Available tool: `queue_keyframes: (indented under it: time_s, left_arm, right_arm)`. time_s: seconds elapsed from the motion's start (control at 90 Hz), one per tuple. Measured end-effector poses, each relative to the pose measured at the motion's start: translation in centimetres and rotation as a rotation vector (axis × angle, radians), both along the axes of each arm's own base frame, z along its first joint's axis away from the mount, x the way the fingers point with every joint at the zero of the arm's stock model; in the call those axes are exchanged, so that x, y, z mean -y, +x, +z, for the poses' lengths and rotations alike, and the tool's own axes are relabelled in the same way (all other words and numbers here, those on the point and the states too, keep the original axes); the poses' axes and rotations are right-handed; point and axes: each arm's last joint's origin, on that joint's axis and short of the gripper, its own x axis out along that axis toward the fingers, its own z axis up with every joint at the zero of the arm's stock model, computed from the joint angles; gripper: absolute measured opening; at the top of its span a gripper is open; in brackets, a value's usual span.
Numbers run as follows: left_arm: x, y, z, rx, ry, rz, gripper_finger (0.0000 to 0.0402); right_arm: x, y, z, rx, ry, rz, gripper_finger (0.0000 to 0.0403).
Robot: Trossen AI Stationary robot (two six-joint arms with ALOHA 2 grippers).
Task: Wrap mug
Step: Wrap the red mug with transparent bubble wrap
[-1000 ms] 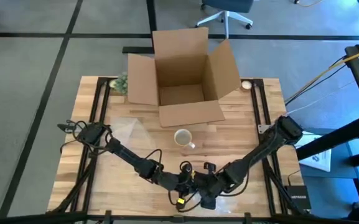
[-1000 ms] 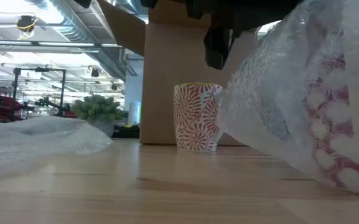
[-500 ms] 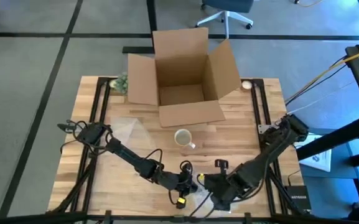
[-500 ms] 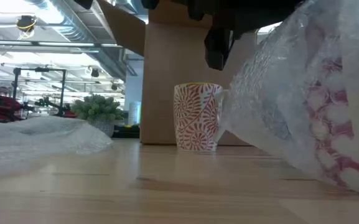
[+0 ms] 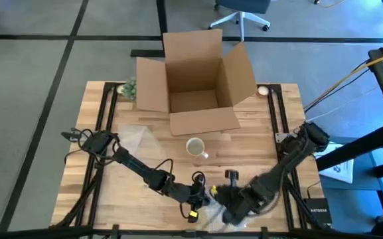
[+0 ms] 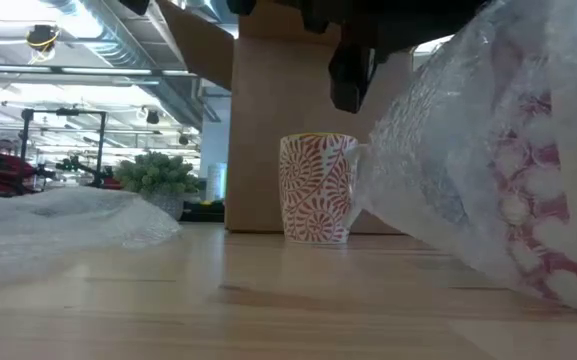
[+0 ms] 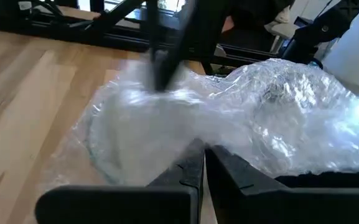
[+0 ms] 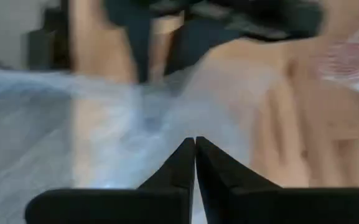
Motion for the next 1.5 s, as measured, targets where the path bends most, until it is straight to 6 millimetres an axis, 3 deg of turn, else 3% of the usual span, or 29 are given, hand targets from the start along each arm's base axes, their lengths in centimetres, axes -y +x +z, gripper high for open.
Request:
queue_keyframes:
  time_s: [0.222,0.544,0.7,0.889,1.1,1.244,1.5]
  left_arm:
    - [0.0,0.0,0.0,0.003,-0.004,-0.001,0.0001]
    - [0.0,0.0,0.0,0.004,-0.003,0.000,0.0001]
    - [0.0,0.0,0.0,0.004,-0.004,0.002,0.0001]
    - [0.1,0.0,0.0,0.000,-0.004,-0.005,0.0001]
    - [0.1,0.0,0.0,-0.002,-0.005,-0.009,0.0001]
    - [0.0,-0.1,-0.7,-0.029,0.004,-0.011,0.0001]
    - [-0.2,0.1,-0.4,-0.011,-0.023,0.006,0.0001]
  right_arm:
    - [0.7,1.0,-4.8,-0.116,-0.005,-0.057,0.0000]
    - [1.9,3.3,-7.2,-0.212,0.136,-0.024,0.0000]
    - [1.9,2.5,-5.0,-0.245,0.142,-0.018,0.0000]
    - [1.1,0.6,1.4,-0.178,0.144,0.013,0.0000]
    - [-1.7,-1.3,4.6,-0.084,0.216,0.037,0.0000]
    - [-3.8,-1.3,3.5,-0.004,0.240,0.072,0.0000]
    - [-2.6,-1.0,1.3,-0.043,0.087,-0.011,0.0000]
